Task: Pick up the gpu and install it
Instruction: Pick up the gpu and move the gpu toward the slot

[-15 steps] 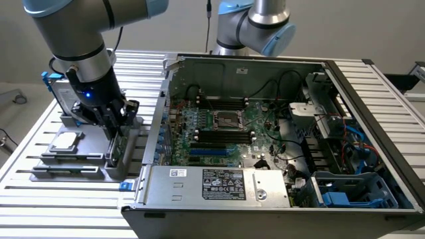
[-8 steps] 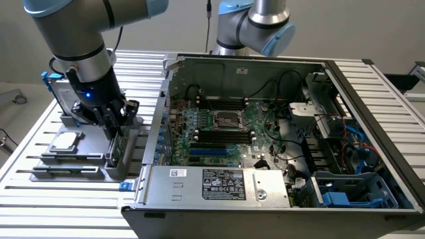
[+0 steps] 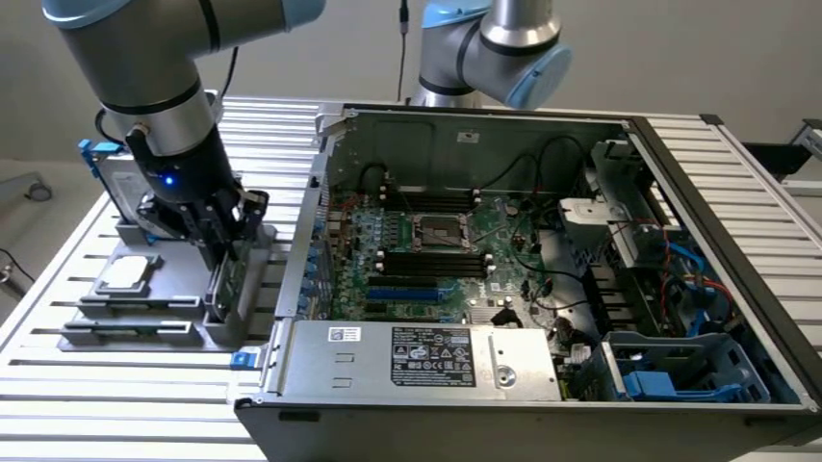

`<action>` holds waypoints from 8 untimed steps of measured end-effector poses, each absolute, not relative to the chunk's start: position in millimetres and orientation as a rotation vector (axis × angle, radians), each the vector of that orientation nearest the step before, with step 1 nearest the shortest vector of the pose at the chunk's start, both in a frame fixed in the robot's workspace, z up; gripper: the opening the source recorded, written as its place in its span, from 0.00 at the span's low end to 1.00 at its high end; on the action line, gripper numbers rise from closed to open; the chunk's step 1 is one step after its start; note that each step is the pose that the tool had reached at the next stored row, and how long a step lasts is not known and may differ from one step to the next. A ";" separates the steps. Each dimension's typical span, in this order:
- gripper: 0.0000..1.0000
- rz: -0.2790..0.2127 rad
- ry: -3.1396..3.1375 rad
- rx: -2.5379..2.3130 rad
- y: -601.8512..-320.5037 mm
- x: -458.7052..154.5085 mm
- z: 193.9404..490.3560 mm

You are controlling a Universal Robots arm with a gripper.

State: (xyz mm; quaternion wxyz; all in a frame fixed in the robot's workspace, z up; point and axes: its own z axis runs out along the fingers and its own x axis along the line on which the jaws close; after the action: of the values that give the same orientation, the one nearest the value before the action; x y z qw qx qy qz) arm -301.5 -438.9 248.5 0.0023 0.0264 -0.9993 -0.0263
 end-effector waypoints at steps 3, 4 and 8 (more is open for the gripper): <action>0.26 -0.097 -3.135 0.083 -438.9 -301.5 255.1; 0.26 -0.101 -3.135 0.083 -438.9 -301.5 257.6; 0.26 -0.113 -3.135 0.083 -438.9 -301.5 269.7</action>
State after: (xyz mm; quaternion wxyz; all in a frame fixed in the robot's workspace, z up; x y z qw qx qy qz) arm -301.5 -438.9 269.7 0.0020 0.0263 -0.9990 -0.0359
